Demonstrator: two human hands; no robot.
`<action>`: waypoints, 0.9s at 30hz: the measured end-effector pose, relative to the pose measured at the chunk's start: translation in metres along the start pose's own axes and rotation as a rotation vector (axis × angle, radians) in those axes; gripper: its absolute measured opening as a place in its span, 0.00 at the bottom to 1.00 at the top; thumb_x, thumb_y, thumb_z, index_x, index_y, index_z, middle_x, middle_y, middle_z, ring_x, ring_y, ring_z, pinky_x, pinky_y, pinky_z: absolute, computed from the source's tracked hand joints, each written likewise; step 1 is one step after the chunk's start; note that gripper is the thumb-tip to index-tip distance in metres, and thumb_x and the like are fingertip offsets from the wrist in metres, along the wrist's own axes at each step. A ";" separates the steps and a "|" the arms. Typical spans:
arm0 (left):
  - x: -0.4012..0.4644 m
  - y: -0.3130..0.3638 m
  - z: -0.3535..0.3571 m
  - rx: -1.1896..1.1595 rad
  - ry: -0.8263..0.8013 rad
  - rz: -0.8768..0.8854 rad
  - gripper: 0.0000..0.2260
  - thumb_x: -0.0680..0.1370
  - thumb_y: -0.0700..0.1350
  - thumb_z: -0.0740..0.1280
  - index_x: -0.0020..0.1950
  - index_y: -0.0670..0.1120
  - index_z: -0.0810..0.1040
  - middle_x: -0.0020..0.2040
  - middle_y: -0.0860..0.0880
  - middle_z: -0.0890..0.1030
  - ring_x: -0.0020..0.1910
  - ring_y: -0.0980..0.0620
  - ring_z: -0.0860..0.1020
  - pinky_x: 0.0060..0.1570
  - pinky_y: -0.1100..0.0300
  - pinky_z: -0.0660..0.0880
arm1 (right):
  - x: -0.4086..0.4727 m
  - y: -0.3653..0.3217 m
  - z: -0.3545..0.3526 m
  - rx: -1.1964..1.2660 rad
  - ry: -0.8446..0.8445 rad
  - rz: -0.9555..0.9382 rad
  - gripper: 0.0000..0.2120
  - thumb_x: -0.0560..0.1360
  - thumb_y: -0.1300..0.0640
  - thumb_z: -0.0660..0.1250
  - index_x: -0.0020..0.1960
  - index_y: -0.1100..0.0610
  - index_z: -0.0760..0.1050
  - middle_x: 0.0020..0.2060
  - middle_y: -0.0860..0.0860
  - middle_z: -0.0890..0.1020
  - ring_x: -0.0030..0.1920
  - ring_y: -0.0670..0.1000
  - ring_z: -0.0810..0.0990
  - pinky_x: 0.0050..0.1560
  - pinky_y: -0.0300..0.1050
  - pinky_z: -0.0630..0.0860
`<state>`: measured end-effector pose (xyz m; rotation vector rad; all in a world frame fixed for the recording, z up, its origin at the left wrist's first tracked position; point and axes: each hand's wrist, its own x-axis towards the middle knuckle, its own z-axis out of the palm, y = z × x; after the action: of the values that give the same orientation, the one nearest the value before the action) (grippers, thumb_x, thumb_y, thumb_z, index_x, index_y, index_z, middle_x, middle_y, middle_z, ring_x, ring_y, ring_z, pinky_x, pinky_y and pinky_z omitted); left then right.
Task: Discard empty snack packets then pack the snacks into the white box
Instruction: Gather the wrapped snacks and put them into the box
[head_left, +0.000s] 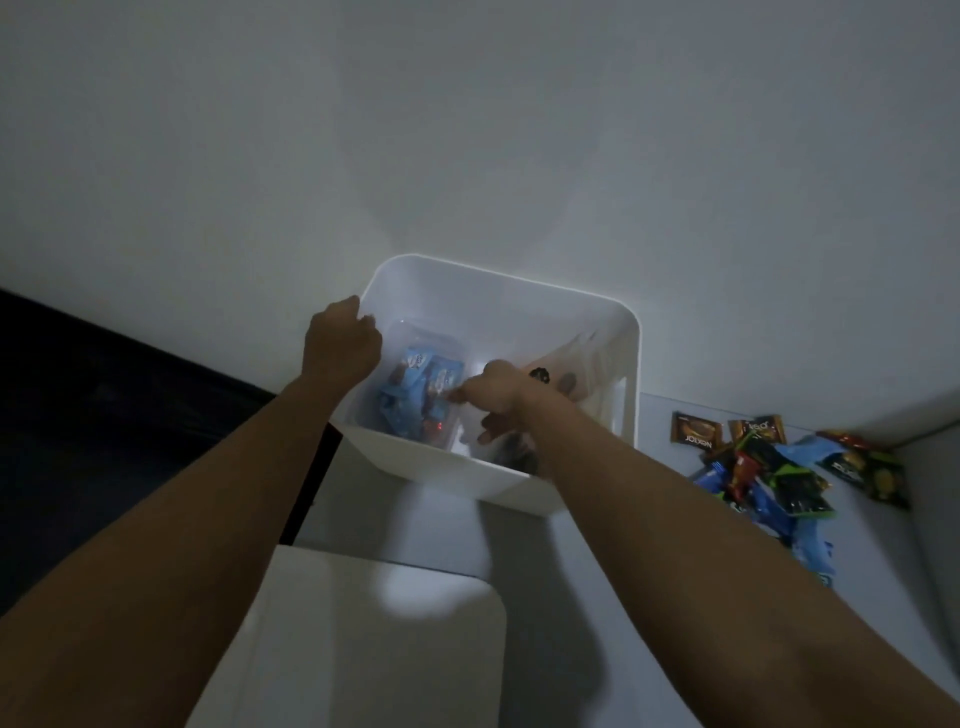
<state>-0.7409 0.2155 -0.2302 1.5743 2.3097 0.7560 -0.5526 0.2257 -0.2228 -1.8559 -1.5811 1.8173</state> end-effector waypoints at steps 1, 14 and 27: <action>-0.002 0.003 -0.001 -0.013 -0.012 -0.027 0.10 0.79 0.39 0.59 0.51 0.32 0.73 0.53 0.31 0.77 0.54 0.35 0.75 0.51 0.51 0.68 | -0.006 -0.001 -0.010 -0.002 0.029 -0.019 0.16 0.75 0.58 0.71 0.54 0.65 0.68 0.43 0.58 0.74 0.43 0.59 0.79 0.40 0.54 0.82; -0.109 0.207 0.046 -0.380 -0.065 0.538 0.15 0.74 0.44 0.65 0.59 0.43 0.80 0.49 0.45 0.85 0.46 0.48 0.82 0.54 0.53 0.78 | -0.138 0.107 -0.195 0.017 0.220 -0.097 0.11 0.76 0.56 0.70 0.53 0.62 0.79 0.48 0.58 0.83 0.47 0.57 0.84 0.42 0.54 0.83; -0.244 0.242 0.206 0.144 -0.737 0.570 0.39 0.66 0.56 0.74 0.73 0.48 0.63 0.64 0.44 0.70 0.60 0.45 0.72 0.59 0.50 0.73 | -0.153 0.302 -0.231 -0.510 0.209 0.150 0.31 0.69 0.56 0.76 0.68 0.56 0.68 0.61 0.57 0.75 0.51 0.55 0.77 0.42 0.46 0.79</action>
<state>-0.3572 0.1177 -0.2917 2.1392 1.4239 0.0485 -0.1607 0.1109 -0.2599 -2.3361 -2.0030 1.2821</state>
